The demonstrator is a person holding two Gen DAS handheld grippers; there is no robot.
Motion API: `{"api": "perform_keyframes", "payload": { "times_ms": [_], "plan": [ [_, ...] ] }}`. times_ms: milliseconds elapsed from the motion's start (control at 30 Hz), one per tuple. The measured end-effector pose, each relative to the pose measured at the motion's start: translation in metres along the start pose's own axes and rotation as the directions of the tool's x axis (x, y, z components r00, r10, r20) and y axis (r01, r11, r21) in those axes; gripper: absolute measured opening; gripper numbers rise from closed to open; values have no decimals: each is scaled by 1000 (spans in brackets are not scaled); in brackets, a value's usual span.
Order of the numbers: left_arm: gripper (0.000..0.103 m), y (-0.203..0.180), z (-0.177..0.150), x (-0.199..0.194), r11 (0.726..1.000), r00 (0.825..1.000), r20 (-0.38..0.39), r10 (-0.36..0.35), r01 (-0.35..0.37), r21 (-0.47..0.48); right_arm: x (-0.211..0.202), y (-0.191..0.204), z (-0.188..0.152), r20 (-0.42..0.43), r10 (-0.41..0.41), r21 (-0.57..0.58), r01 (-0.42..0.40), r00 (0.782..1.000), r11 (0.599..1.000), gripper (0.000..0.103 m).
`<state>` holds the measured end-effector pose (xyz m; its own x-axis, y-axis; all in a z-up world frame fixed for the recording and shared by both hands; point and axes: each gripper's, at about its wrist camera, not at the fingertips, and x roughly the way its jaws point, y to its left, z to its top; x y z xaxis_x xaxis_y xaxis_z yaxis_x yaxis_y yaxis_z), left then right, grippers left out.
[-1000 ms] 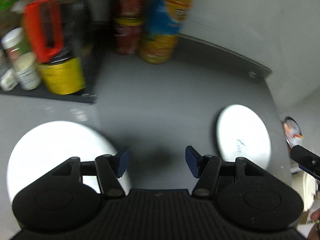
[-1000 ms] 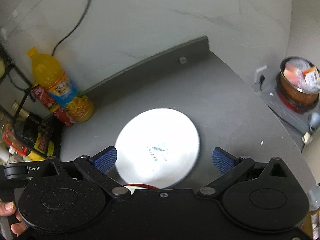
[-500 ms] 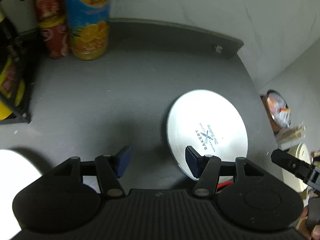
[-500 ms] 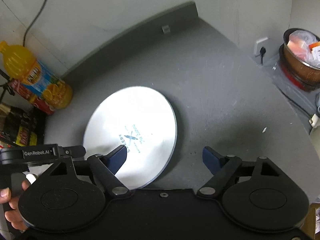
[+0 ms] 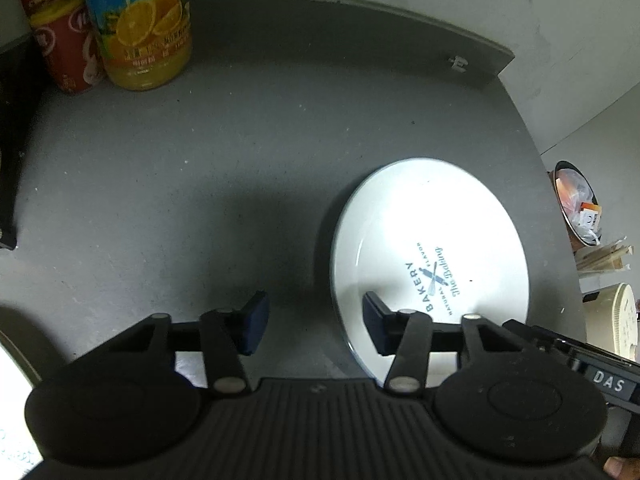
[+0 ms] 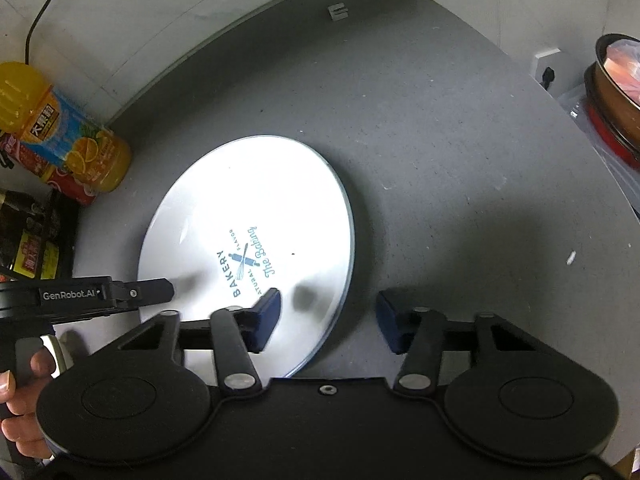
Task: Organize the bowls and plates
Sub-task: 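Close both tools on the 'BAKERY' plate rim and lift it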
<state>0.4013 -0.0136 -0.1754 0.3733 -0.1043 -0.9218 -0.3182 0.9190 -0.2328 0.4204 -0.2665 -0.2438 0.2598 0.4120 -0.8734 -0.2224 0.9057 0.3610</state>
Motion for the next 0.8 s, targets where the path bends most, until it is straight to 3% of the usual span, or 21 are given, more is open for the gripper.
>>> {"api": "perform_keyframes", "payload": {
  "times_ms": [367, 533, 700, 800],
  "plan": [
    [24, -2, 0, 18, 998, 998, -21, -59, 59, -33, 4, -1, 8, -32, 17, -15, -18, 999, 1000, 16],
    [19, -12, 2, 21, 998, 998, -24, -57, 58, 26, -12, 7, 14, 11, 48, -41, -48, 999, 998, 15],
    [15, -6, 6, 22, 997, 997, -33, -76, 75, -14, -23, 14, 22, 25, 39, -64, -37, 999, 997, 15],
    [15, -7, 7, 12, 996, 996, 8, -85, 85, 1, -31, 18, 23, 33, 47, -71, -44, 998, 997, 15]
  ]
}}
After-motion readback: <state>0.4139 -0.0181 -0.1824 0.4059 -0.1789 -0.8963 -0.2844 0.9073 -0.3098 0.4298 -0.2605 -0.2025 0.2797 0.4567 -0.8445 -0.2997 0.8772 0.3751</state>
